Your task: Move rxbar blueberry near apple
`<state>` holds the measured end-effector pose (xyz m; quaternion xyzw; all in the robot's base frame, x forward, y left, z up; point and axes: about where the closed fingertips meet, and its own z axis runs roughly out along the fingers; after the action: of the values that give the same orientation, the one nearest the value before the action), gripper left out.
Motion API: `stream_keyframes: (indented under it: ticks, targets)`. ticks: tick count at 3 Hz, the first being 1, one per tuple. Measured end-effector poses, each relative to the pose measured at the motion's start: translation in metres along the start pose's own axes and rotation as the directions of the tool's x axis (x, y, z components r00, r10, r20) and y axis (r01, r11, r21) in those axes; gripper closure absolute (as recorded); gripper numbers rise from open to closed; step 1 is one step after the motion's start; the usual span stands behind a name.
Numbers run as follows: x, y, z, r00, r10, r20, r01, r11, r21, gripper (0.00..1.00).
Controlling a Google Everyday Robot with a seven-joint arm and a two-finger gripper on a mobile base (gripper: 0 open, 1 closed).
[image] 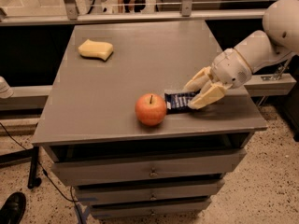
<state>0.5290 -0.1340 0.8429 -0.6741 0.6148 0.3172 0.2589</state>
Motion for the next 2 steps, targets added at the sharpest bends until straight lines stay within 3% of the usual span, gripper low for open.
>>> stream_keyframes:
  ticks: [1,2]
  targets:
    - [-0.0015,0.0024,0.0024,1.000,-0.002,0.000,0.002,1.0000,-0.009,0.15]
    - [-0.0021,0.0048,0.0022,1.000,-0.002,0.001,0.002,0.9999,-0.011,0.00]
